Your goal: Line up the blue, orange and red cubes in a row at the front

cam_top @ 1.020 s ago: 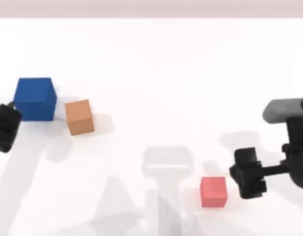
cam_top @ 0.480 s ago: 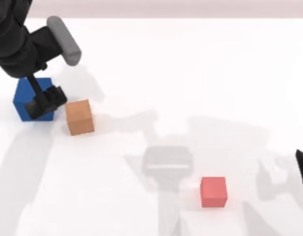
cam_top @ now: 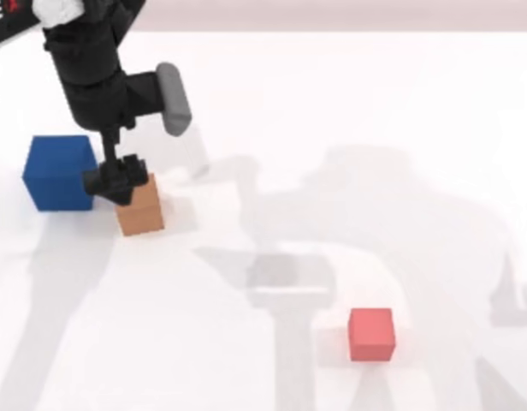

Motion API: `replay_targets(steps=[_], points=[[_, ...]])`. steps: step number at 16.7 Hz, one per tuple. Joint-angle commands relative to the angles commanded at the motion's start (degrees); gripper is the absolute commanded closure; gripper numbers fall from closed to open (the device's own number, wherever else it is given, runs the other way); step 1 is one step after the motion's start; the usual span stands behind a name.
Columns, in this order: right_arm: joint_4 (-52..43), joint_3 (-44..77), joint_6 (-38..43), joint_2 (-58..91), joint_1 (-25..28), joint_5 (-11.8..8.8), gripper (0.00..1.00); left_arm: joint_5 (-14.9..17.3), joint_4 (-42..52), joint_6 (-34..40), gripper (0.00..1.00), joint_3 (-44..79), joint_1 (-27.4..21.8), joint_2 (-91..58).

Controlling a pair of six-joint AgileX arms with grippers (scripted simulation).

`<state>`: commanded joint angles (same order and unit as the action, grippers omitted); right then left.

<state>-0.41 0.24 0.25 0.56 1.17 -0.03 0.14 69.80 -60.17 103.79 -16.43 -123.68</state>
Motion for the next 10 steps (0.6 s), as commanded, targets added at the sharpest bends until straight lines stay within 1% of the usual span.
replay_targets(steps=[7,10], points=[[0.4,-0.2,-0.2,-0.6,-0.6,0.0,0.0,0.0,0.1,-0.3,0.0,0.3,0.2,-0.5],[0.4,-0.2,-0.2,-0.6,-0.6,0.0,0.0,0.0,-4.0,-0.5,0.0,-2.7,0.0,-1.8]])
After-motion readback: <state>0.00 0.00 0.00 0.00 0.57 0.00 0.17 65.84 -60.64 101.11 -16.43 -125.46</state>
